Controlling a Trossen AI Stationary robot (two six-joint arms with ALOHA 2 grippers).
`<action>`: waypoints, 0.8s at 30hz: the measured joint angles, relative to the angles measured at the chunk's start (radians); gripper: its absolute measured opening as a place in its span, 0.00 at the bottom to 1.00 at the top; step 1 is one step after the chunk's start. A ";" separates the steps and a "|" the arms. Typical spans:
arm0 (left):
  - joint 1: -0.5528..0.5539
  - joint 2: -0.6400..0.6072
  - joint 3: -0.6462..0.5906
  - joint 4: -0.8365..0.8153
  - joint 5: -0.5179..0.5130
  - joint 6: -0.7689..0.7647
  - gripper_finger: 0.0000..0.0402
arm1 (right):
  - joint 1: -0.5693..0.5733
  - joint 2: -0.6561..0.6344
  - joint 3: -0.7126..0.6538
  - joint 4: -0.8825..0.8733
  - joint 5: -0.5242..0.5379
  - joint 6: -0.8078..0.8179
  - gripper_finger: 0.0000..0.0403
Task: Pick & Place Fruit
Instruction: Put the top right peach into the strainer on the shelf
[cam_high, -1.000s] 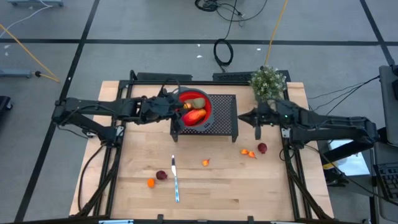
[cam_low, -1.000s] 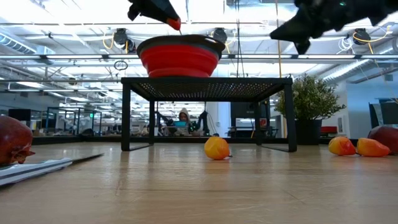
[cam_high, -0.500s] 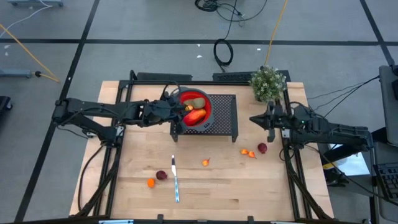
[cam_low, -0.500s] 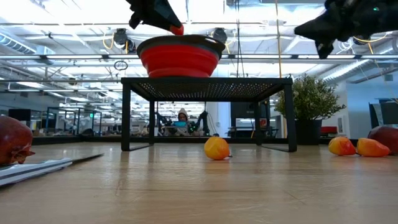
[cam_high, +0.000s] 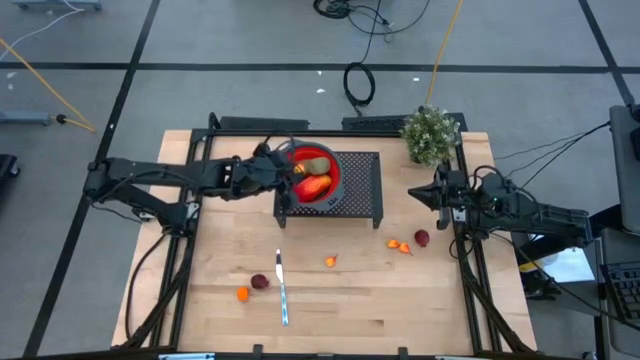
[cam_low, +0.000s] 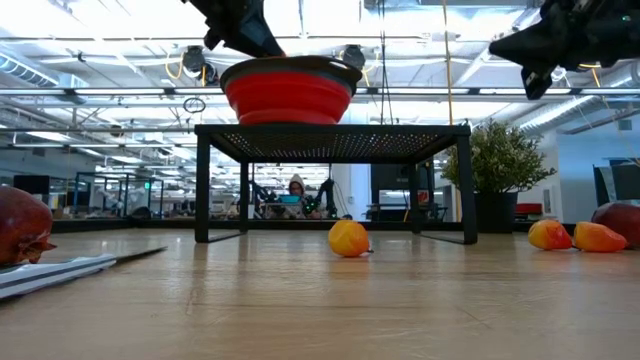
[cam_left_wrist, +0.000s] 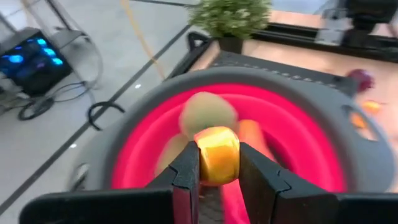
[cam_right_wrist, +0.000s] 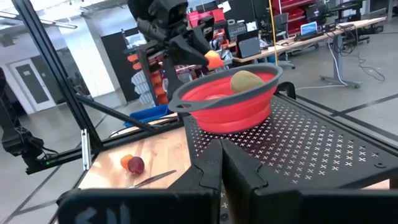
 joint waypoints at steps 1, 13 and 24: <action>0.008 0.000 0.000 0.001 -0.011 0.004 0.20 | 0.000 -0.001 -0.002 0.000 0.000 0.000 0.00; 0.098 0.000 -0.053 0.163 0.071 0.025 0.20 | 0.000 0.000 -0.005 0.000 0.000 0.000 0.00; 0.164 -0.059 -0.182 0.354 0.212 -0.001 0.20 | 0.000 0.000 -0.005 -0.021 0.000 0.060 0.00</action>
